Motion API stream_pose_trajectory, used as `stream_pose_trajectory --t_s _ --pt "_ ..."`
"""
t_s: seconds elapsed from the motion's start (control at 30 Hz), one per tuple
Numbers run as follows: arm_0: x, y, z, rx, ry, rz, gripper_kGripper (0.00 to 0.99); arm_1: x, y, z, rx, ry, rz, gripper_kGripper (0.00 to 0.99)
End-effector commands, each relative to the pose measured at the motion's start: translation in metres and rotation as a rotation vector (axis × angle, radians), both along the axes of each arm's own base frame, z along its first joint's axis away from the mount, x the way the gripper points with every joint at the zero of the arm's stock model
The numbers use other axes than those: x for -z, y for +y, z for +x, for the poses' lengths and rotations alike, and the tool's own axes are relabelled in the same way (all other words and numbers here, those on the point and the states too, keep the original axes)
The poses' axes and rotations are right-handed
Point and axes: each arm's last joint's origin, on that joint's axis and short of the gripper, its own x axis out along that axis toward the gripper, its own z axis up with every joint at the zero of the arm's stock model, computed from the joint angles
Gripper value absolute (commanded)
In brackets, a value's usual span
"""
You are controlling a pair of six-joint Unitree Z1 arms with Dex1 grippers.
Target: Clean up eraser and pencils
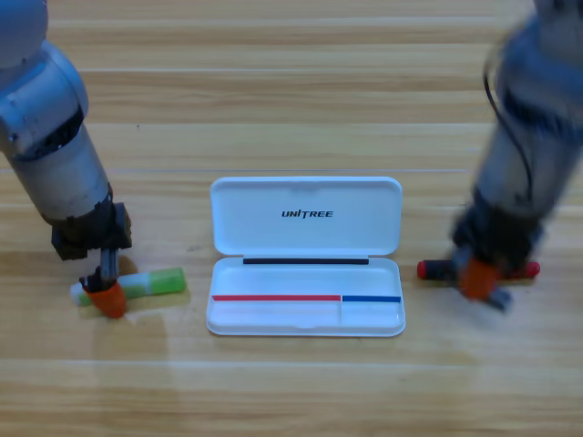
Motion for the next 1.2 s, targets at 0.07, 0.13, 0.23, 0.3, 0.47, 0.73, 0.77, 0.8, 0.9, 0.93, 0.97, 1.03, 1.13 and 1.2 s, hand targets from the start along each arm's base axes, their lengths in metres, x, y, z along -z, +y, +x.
stream_pose_trajectory --t_s 0.07,0.13,0.23,0.3,0.47,0.73,0.77,0.8,0.9,0.93,0.97,1.03,1.13,1.2 --pt "0.015 -0.005 -0.003 0.004 0.034 0.007 0.796 -0.029 0.036 -0.023 -0.349 -0.014 0.061 0.0" --pt "0.015 -0.004 -0.004 0.004 0.03 0.005 0.75 -0.024 0.046 -0.023 -0.45 -0.016 0.061 0.0" --pt "0.017 -0.004 -0.005 0.006 0.033 0.005 0.667 -0.016 0.058 -0.019 -0.542 -0.016 0.056 0.0" --pt "0.019 -0.004 -0.006 0.006 0.037 0.006 0.6 -0.01 0.065 -0.019 -0.583 -0.012 0.051 0.0" --pt "0.021 -0.003 -0.007 0.025 0.041 0.007 0.347 0.003 0.081 -0.016 -0.67 -0.006 0.048 0.0" --pt "0.019 -0.003 -0.008 0.051 0.028 0.001 0.0 0.021 0.094 -0.007 -0.729 0.012 0.049 0.0" --pt "0.016 -0.002 -0.009 0.049 0.02 -0.004 0.0 0.023 0.095 -0.007 -0.729 0.019 0.052 0.0" --pt "0.012 -0.002 -0.01 0.049 0.015 -0.007 0.0 0.024 0.095 -0.007 -0.729 0.025 0.055 0.0" --pt "-0.011 0.002 -0.015 0.06 -0.014 -0.016 0.0 0.031 0.098 -0.006 -0.729 0.041 0.056 0.0" --pt "-0.019 0.003 -0.017 0.063 -0.02 -0.019 0.0 0.033 0.099 -0.005 -0.729 0.044 0.052 0.0" --pt "-0.03 0.004 -0.019 0.066 -0.032 -0.025 0.0 0.036 0.099 -0.004 -0.729 0.049 0.049 0.0" --pt "-0.051 0.006 -0.023 0.07 -0.056 -0.036 0.0 0.04 0.101 -0.003 -0.729 0.053 0.046 0.0" --pt "-0.076 0.009 -0.027 0.074 -0.075 -0.041 0.0 0.042 0.102 -0.002 -0.727 0.056 0.045 0.0" --pt "-0.086 0.011 -0.029 0.073 -0.082 -0.042 0.0 0.045 0.102 0.0 -0.724 0.057 0.042 0.0"
